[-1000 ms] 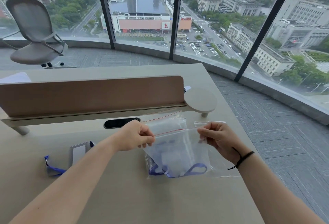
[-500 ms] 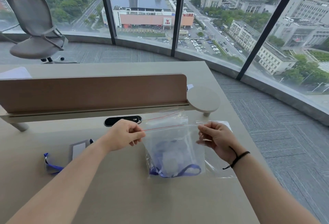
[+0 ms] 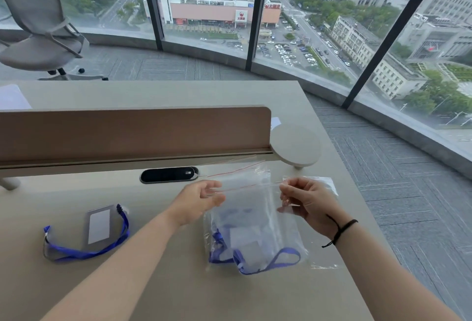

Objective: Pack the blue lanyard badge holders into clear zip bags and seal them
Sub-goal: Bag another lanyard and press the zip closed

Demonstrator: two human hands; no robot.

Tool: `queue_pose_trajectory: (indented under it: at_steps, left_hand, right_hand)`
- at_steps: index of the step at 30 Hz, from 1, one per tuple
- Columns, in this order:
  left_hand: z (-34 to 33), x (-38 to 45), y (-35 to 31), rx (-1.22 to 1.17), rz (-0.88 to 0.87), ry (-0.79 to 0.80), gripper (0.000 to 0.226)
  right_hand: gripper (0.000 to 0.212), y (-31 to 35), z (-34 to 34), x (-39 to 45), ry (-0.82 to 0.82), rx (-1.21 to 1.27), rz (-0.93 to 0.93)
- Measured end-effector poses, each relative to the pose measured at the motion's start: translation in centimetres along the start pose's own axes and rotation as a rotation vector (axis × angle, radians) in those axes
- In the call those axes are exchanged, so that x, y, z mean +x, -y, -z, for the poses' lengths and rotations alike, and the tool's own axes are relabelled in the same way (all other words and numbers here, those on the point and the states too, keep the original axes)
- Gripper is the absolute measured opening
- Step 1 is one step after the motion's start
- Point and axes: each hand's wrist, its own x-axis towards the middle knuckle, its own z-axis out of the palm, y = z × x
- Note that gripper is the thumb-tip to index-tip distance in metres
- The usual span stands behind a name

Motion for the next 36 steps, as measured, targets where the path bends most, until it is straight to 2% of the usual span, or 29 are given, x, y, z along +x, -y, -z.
queue_pose_trajectory:
  at_steps: [2, 4, 10, 17, 23, 27, 30, 32, 34, 36]
  left_hand:
    - [-0.3, 0.2, -0.2, -0.22, 0.018, -0.052, 0.013]
    - [-0.1, 0.6, -0.4, -0.302, 0.039, -0.084, 0.002]
    - [1.2, 2.2, -1.3, -0.269, 0.025, -0.178, 0.008]
    - [1.6, 4.0, -2.1, -0.196, -0.088, -0.23, 0.016]
    - [0.8, 5.9, -2.4, -0.163, -0.154, -0.351, 0.025]
    - [-0.8, 6.2, -0.3, 0.178, -0.167, -0.435, 0.051]
    - [-2.9, 5.5, 2.1, 0.489, -0.265, -0.491, 0.059]
    - [-4.2, 5.3, 4.0, 0.688, -0.327, -0.364, 0.057]
    - [-5.6, 5.5, 5.8, 0.917, -0.284, -0.168, 0.057]
    - [-6.9, 5.9, 7.6, 1.071, -0.191, -0.026, 0.06]
  right_hand:
    - [0.007, 0.0, 0.3, 0.6, -0.018, -0.007, 0.003]
    - [0.007, -0.1, 0.7, 1.4, -0.051, -0.017, -0.003]
    - [0.019, -0.6, 0.6, 4.6, -0.163, 0.026, -0.075]
    - [0.005, -0.6, -0.4, 6.7, -0.24, 0.033, -0.049]
    - [0.007, -0.7, -1.0, 9.1, -0.327, 0.086, -0.026]
    - [0.008, -1.4, -1.1, 11.4, -0.377, 0.078, -0.048]
    - [0.009, -2.4, -1.1, 13.3, -0.395, 0.033, -0.061]
    - [0.009, -3.0, -1.2, 14.5, -0.403, 0.027, -0.071]
    - [0.021, -3.9, -1.2, 15.6, -0.42, -0.05, -0.071]
    - [0.042, -5.4, -1.1, 15.3, -0.487, -0.436, 0.039]
